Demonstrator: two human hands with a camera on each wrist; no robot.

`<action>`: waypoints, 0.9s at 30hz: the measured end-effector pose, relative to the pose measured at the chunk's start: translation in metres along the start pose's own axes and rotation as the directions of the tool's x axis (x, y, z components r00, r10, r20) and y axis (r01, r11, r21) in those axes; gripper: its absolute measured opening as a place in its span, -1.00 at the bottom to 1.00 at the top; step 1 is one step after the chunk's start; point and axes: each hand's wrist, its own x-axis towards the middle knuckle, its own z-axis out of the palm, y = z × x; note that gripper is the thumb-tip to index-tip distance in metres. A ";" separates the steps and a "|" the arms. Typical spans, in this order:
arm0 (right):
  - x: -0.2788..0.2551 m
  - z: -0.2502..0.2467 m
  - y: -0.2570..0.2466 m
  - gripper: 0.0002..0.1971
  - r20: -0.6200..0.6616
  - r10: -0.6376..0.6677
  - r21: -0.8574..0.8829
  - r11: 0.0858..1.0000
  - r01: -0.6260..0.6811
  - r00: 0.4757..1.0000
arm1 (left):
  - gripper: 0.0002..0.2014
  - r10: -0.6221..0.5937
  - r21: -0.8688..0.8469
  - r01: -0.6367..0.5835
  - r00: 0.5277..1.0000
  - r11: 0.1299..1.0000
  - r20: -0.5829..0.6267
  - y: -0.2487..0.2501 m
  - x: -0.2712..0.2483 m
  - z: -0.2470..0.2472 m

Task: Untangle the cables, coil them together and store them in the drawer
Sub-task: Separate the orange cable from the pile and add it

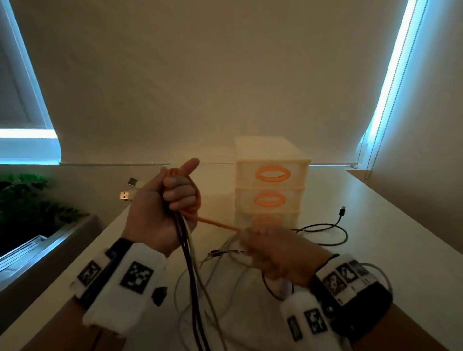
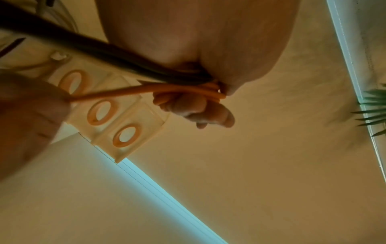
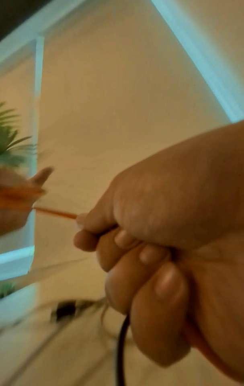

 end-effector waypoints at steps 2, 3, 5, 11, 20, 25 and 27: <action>-0.001 -0.014 -0.006 -0.69 -0.061 -0.008 0.188 0.982 0.019 0.998 | -0.54 -0.029 0.040 0.026 0.996 0.999 0.082 -0.005 -0.001 0.001; -0.002 -0.018 -0.008 -0.70 -0.079 -0.021 0.241 0.970 0.039 0.997 | -0.54 -0.051 0.053 0.046 0.993 0.998 0.110 -0.008 -0.002 0.002; -0.004 -0.018 -0.010 -0.73 -0.114 -0.057 0.258 0.962 0.085 0.992 | -0.53 -0.107 0.078 0.095 0.982 0.992 0.159 -0.011 -0.002 0.002; -0.004 -0.017 -0.011 -0.82 -0.150 -0.086 0.436 0.888 0.144 0.985 | -0.45 -0.247 0.162 0.205 0.915 0.965 0.318 -0.018 -0.004 0.007; -0.011 -0.021 -0.015 -0.74 -0.413 -0.261 0.031 0.953 0.300 0.873 | -0.42 -0.307 0.841 0.217 0.950 0.495 -0.065 -0.057 -0.021 0.025; -0.018 -0.015 -0.023 -0.72 -0.287 -0.344 -0.067 0.938 0.339 0.894 | -0.45 -0.077 0.831 0.197 0.980 0.521 -0.185 -0.066 -0.015 0.023; -0.019 -0.010 -0.023 -0.78 -0.236 -0.341 -0.078 0.940 0.332 0.910 | -0.47 0.050 0.749 0.162 0.966 0.642 -0.252 -0.065 -0.009 0.020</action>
